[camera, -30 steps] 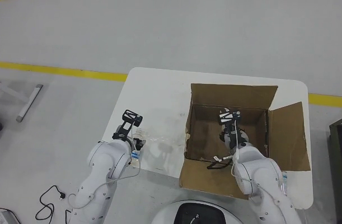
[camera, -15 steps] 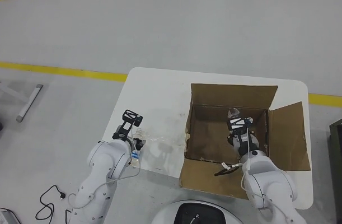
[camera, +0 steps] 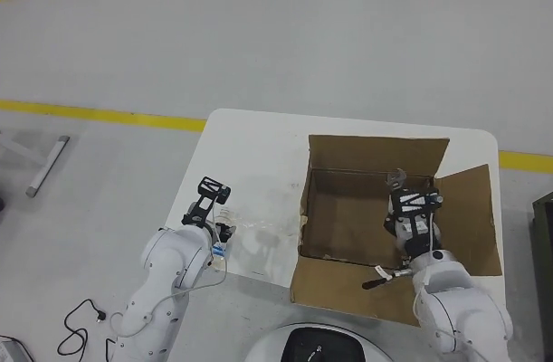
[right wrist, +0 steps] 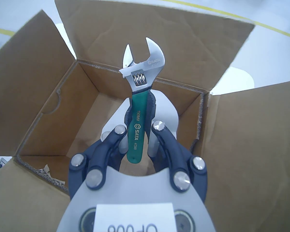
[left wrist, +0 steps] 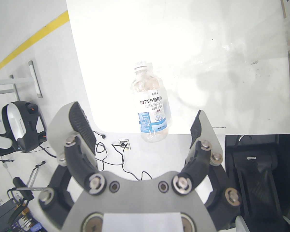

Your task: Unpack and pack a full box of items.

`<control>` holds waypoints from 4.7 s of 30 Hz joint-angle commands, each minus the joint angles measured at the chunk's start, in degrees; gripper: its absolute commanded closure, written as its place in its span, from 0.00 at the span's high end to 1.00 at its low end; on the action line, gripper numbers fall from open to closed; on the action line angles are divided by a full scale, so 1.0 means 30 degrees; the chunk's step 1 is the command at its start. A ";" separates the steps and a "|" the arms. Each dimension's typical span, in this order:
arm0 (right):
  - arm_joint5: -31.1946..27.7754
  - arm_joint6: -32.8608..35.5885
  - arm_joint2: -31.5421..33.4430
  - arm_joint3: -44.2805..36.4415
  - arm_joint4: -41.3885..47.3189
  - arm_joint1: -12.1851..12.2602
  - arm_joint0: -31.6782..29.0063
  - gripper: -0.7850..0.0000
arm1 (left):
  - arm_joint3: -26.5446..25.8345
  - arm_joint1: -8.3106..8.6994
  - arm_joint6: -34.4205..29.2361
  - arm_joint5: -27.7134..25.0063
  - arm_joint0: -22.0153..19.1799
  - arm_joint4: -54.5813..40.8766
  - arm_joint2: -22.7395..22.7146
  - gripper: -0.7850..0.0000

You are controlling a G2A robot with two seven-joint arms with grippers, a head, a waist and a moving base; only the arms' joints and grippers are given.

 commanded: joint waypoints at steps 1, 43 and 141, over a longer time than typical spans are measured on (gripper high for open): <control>-0.0219 -0.0183 0.0623 -0.0733 0.0311 0.0086 -0.0491 0.00 | 0.0000 0.0000 0.0000 0.0000 0.0000 0.0000 0.0000 1.00; -0.0247 -0.1828 0.8948 -0.4315 0.4173 0.1118 -0.5107 0.00 | 0.0000 0.0000 0.0000 0.0000 0.0000 0.0000 0.0000 1.00; -0.0867 -0.4972 0.9055 -0.0497 0.3966 0.2093 -0.6618 0.00 | 0.0000 0.0000 0.0000 0.0000 0.0000 0.0000 0.0000 1.00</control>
